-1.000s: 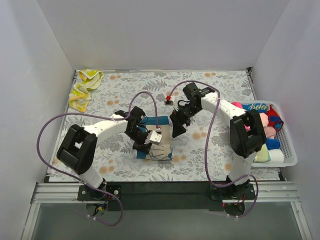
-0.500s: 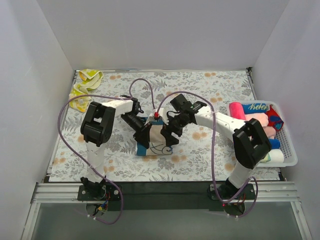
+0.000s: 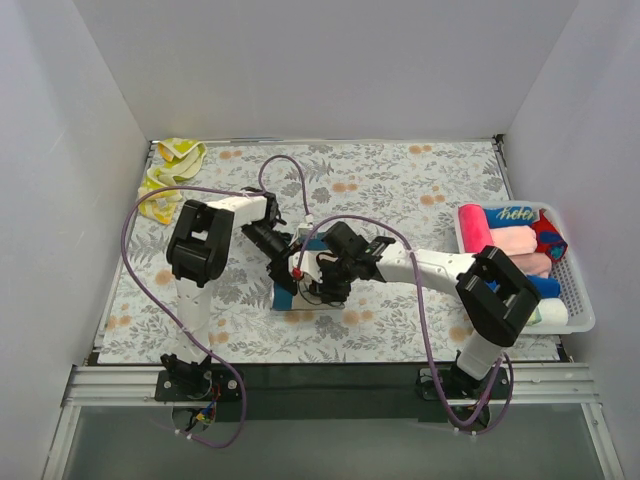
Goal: Roll the towels
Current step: Roll the towel
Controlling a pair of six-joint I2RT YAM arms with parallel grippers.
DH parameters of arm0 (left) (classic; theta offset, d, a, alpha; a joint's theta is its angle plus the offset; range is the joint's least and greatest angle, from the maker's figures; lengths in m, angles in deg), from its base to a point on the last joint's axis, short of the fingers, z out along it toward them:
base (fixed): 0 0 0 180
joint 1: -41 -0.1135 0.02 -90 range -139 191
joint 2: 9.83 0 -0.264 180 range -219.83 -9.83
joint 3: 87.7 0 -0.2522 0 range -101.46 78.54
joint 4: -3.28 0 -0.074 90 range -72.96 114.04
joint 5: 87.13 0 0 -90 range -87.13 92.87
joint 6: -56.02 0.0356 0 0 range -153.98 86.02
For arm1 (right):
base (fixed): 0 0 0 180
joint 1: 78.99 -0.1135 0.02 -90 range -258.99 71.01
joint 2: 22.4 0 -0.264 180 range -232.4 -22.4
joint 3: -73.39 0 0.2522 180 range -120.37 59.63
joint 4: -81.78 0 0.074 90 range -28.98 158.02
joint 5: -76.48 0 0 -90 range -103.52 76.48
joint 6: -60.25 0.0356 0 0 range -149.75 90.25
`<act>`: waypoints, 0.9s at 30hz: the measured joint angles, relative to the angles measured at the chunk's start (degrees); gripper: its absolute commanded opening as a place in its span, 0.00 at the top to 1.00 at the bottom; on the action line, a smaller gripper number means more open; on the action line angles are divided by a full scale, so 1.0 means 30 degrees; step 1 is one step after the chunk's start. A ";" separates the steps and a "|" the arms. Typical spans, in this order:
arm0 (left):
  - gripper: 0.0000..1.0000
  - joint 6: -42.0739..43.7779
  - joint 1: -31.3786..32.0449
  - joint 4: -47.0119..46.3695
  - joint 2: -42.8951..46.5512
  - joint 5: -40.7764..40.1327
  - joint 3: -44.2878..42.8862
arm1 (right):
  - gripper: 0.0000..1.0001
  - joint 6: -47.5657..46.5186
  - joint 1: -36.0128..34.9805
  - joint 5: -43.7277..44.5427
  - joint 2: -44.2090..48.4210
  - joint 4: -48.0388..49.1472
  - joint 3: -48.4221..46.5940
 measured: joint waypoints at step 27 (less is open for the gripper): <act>0.20 -0.0889 -0.1902 -1.0462 2.0801 -0.4860 1.2400 | 0.99 0.3147 0.3759 -1.1970 -0.7839 -0.6856 -0.6433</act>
